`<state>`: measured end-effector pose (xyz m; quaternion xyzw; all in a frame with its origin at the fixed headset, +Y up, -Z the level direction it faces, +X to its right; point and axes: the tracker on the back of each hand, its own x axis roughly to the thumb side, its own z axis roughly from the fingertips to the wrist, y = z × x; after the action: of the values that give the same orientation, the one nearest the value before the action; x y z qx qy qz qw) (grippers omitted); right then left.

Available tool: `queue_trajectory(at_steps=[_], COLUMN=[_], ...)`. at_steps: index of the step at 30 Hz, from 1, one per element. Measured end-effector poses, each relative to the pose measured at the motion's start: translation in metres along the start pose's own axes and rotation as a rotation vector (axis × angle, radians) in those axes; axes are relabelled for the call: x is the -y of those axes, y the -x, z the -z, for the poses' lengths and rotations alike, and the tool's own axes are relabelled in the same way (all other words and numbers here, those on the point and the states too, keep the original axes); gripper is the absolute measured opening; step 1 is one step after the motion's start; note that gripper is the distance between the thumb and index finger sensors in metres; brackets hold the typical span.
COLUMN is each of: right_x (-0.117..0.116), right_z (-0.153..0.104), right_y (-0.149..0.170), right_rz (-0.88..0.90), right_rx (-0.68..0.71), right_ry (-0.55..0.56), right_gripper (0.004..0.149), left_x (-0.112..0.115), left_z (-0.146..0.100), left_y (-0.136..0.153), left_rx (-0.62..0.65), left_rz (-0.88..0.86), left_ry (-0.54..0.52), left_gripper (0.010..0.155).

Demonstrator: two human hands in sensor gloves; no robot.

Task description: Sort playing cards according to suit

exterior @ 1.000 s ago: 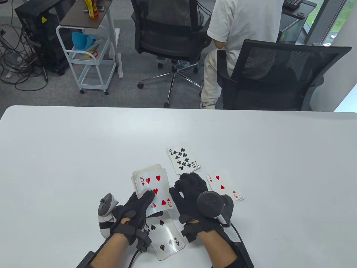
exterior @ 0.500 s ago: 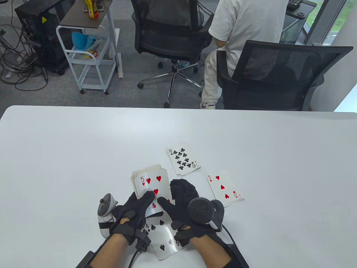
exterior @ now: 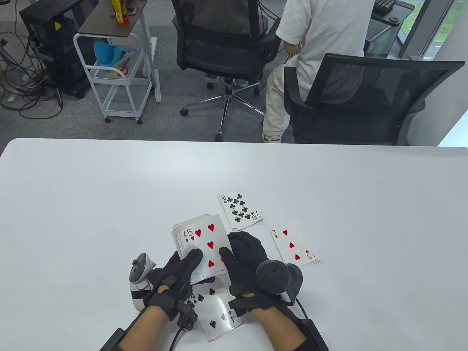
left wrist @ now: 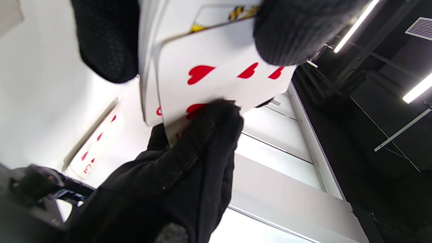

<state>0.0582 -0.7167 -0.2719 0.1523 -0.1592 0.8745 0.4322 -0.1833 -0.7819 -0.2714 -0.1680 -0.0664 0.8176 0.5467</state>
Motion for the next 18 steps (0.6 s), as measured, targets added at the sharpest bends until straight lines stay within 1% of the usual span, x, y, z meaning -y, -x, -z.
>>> queue_trajectory(at_steps=[6,9,13,18], right_x=[0.004,0.009,0.026,0.06], right_z=[0.002,0.004,0.009,0.016], right_y=[0.003,0.007,0.017,0.042], right_rz=[0.005,0.007,0.013,-0.009], right_rx=[-0.016,-0.032,-0.074,-0.186], right_ry=[0.012,0.034,0.084,0.169], right_gripper=[0.043,0.041,0.04,0.038], left_x=[-0.002,-0.004,-0.006,-0.005], left_z=[0.0,0.0,0.0,0.0], left_y=[-0.002,-0.002,-0.004,-0.006], left_rx=[0.008,0.01,0.011,0.021], left_rz=[0.017,0.028,0.019,0.041], left_ry=[-0.017,-0.025,-0.033,-0.035], left_gripper=[0.063,0.063,0.062,0.062])
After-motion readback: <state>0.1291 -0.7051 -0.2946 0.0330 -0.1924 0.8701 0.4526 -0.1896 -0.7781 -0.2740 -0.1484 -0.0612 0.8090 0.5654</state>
